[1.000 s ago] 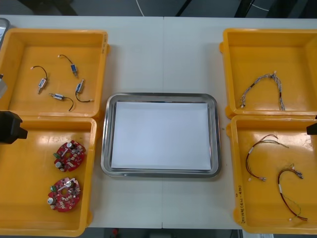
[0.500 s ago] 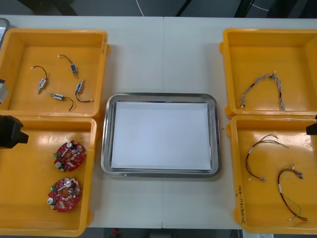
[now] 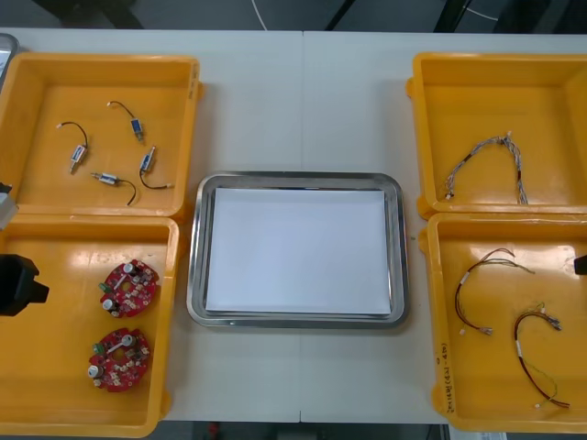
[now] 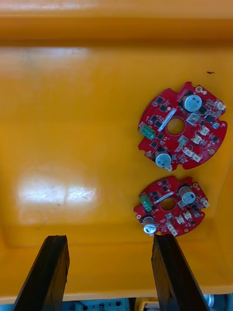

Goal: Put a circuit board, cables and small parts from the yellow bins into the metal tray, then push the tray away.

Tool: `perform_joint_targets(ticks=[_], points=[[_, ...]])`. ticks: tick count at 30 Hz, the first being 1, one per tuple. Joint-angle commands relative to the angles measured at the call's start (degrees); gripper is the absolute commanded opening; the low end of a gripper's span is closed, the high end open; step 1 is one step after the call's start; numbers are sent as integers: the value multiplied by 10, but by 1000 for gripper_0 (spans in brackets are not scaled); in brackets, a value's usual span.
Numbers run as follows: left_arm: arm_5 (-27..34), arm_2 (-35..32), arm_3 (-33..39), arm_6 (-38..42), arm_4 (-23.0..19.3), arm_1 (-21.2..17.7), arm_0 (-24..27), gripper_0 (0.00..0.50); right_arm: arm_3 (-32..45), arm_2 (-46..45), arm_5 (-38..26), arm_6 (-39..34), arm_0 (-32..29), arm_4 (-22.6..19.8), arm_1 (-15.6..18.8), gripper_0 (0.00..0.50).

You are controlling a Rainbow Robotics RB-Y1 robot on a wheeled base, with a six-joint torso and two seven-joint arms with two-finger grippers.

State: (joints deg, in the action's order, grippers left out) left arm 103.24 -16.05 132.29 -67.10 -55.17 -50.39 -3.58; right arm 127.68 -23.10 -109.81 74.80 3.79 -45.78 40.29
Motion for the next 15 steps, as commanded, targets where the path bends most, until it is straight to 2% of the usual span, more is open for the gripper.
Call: perform_joint_targets(ticks=[1,11,15], points=[[-60,-4,37,9,-9,-29,-58,500,55,-14,-2,-5,-64,0,-10,500],[-177,13,57,11,-10,-48,-146,500,107,-10,-1,-2,-114,25,-61,500],[-219,36,58,11,0,-60,-172,500,124,2,20,0,-135,52,-79,500]])
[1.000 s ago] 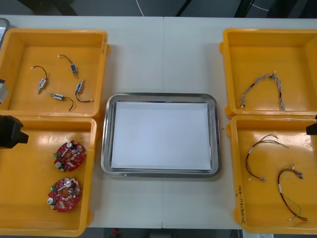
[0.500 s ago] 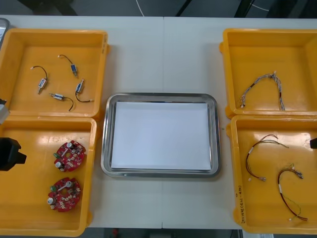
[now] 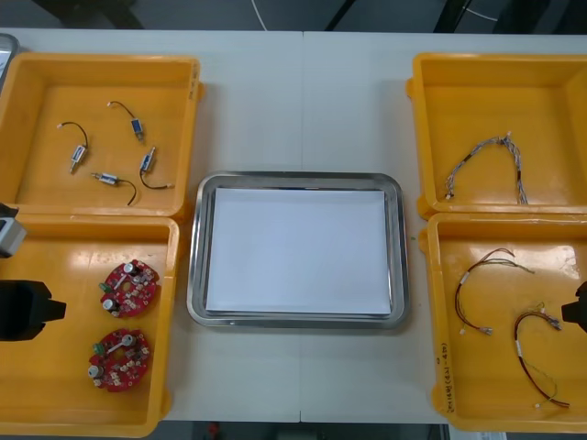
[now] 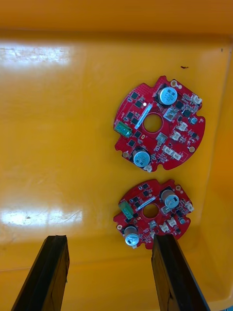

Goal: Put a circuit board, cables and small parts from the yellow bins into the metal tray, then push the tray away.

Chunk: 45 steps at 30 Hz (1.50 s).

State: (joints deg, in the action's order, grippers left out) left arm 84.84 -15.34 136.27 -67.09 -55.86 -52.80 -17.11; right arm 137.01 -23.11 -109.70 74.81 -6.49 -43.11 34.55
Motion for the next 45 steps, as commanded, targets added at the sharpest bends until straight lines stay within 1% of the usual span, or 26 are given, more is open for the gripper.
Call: perform_joint_targets(ticks=[1,4,8,14,22,26,35,39,45], points=[[-45,35,17,12,10,-39,-42,500,34,7,29,1,-40,31,-24,500],[-61,51,17,15,19,-42,-49,500,34,23,63,3,-61,49,-26,500],[-66,74,17,21,31,-43,-50,500,35,47,112,4,-89,76,-25,500],[-72,95,15,31,48,-44,-57,500,25,89,139,0,-107,107,-26,500],[-80,131,2,39,72,-44,-63,500,-17,117,172,8,-107,107,-30,500],[-104,150,-19,40,82,-44,-62,500,-38,121,198,11,-110,107,-30,500],[-136,201,-48,47,128,-44,-49,500,-87,134,252,26,-113,105,-29,500],[-159,218,-63,49,141,-44,-46,500,-103,151,286,30,-121,112,-30,500],[-171,231,-72,52,150,-44,-42,500,-103,168,308,32,-136,127,-30,500]])
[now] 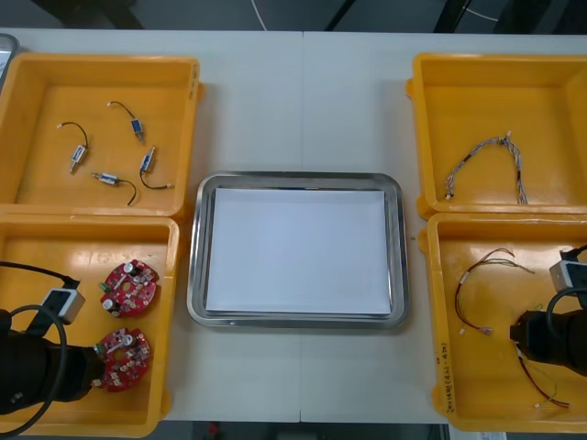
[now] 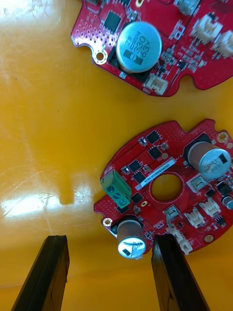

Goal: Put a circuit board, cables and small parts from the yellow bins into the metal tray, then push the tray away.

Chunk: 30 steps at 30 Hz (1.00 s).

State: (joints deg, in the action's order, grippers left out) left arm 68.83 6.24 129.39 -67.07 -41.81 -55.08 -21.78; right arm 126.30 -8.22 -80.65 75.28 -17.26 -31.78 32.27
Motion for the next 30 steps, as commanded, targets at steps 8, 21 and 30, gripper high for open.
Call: perform_joint_targets(ticks=[8,21,30], points=[[-25,36,-17,60,20,-21,18,500,4,33,31,32,-45,29,-7,500],[-27,39,-16,63,30,-20,21,3,-30,52,81,29,-53,26,-6,500],[-30,29,-11,64,27,-21,27,0,-30,67,110,31,-69,39,-7,500]])
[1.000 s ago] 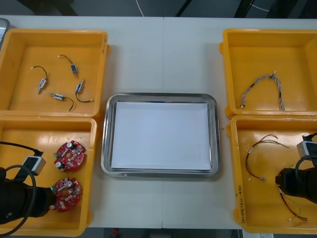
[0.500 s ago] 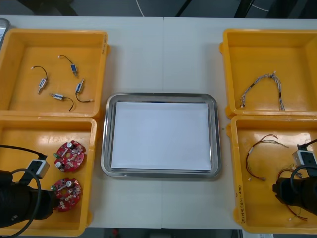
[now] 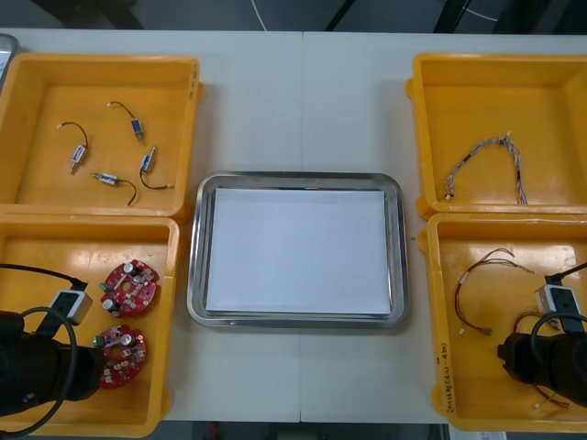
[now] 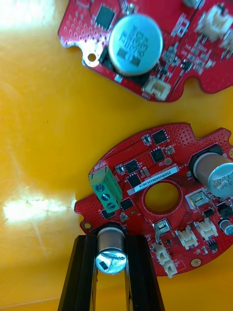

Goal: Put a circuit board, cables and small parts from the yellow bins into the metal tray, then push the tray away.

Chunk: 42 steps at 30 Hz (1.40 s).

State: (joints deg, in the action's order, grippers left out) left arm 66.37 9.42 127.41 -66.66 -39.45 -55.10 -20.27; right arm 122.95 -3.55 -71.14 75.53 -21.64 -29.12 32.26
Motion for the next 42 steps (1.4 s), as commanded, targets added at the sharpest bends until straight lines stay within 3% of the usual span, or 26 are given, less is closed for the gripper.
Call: perform_joint_targets(ticks=[1,7,15,17,18,21,24,27,34,42], points=[[-4,-5,10,60,2,-21,12,0,4,22,16,29,-26,14,-7,500],[53,-40,30,59,-13,-21,25,1,-6,31,28,27,-26,23,-6,500],[132,-107,57,56,-77,-21,45,1,-17,34,39,29,-26,20,-6,500],[155,-126,64,55,-94,-20,59,1,-17,34,35,27,-26,20,-6,352],[160,-130,65,55,-99,-21,62,0,-17,34,35,26,-26,20,-6,320],[198,-153,77,55,-110,-21,86,1,-16,34,35,26,-26,19,-6,156],[233,-164,78,57,-125,-21,117,1,-16,32,35,27,-26,17,-5,60],[278,-171,78,60,-141,-21,160,2,-17,31,35,29,-26,14,-6,0],[361,-171,78,72,-171,-21,241,3,8,15,21,30,-26,7,-3,0],[394,-149,77,86,-195,-20,306,1,106,-39,-77,29,-23,-7,21,0]])
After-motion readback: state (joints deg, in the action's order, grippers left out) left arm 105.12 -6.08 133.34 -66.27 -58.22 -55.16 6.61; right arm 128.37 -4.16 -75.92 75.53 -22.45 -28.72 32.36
